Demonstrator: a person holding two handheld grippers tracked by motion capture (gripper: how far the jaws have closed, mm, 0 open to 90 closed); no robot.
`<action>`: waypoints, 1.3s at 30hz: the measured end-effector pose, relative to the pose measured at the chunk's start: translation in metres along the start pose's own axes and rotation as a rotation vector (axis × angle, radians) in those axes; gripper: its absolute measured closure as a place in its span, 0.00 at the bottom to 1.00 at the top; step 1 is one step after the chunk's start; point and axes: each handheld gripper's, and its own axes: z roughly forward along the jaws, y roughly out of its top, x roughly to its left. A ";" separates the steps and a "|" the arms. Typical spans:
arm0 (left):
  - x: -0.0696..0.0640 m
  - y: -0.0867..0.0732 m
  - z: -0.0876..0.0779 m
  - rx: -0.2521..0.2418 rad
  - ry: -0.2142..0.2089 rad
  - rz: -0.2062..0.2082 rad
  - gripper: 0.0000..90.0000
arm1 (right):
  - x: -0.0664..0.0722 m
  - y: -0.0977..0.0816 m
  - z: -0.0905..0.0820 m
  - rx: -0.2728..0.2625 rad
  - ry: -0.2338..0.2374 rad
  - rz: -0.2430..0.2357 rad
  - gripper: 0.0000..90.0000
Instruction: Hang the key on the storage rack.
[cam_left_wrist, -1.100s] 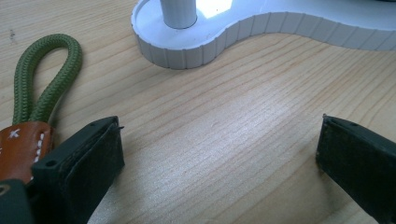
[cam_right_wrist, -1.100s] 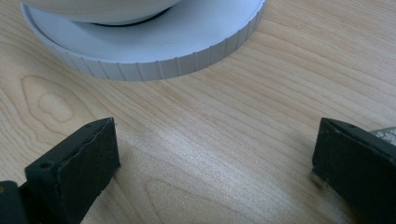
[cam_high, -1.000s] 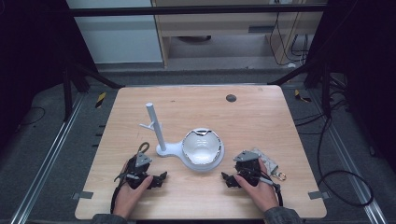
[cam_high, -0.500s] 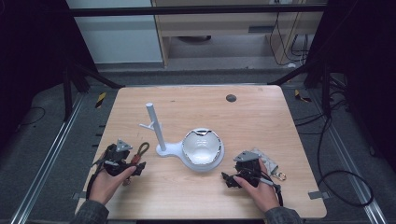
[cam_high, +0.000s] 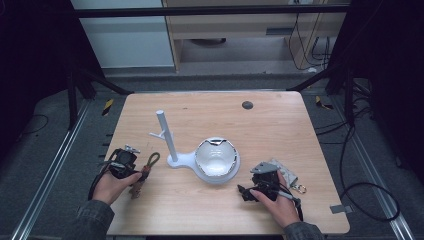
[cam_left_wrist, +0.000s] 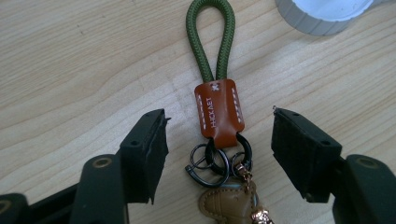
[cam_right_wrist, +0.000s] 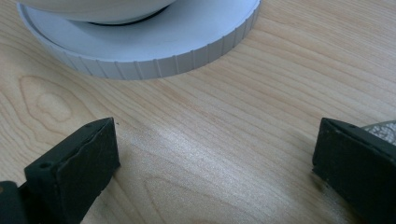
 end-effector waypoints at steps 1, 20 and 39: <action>0.000 0.001 0.001 0.005 0.001 -0.001 0.43 | 0.000 0.000 0.000 -0.001 0.001 -0.005 0.01; 0.002 0.007 0.019 0.032 0.005 -0.034 0.57 | 0.000 -0.001 -0.001 -0.002 0.005 -0.005 0.01; 0.001 0.007 0.012 -0.009 0.018 -0.025 0.73 | 0.000 -0.001 -0.001 -0.002 0.006 -0.011 0.01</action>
